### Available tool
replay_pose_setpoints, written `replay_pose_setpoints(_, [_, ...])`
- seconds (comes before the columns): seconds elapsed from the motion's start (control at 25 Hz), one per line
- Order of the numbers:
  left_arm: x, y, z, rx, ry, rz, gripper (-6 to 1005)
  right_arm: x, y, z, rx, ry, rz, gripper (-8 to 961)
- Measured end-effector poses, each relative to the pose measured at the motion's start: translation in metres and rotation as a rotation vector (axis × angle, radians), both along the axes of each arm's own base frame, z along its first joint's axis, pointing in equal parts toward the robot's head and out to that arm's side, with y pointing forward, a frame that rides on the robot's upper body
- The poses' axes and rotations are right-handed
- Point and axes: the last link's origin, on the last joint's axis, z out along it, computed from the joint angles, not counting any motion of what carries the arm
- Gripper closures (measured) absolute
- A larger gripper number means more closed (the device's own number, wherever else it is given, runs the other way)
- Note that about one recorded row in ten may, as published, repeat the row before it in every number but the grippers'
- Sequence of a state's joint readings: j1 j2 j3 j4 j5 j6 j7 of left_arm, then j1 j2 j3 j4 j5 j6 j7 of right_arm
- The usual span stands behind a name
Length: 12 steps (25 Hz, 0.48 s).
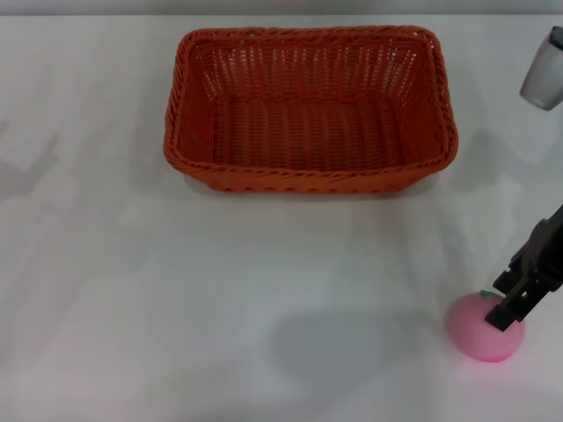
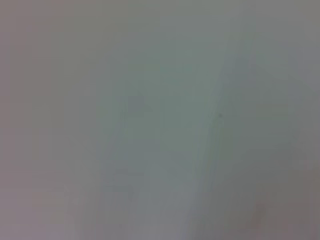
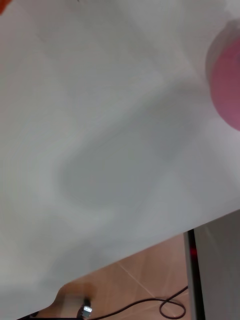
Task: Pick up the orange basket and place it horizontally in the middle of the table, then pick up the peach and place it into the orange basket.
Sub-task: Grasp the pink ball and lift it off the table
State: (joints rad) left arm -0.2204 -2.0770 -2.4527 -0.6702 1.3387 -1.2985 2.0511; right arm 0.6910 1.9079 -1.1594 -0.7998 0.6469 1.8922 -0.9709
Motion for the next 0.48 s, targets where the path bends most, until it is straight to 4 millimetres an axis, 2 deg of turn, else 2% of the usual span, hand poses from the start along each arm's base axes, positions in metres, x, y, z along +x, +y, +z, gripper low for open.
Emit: replay_pose_setpoints(0.48, [-0.003, -0.004, -0.001, -0.003, 0.019, 0.002, 140, 0.004, -0.005, -0.017, -0.017, -0.032, -0.004, 197])
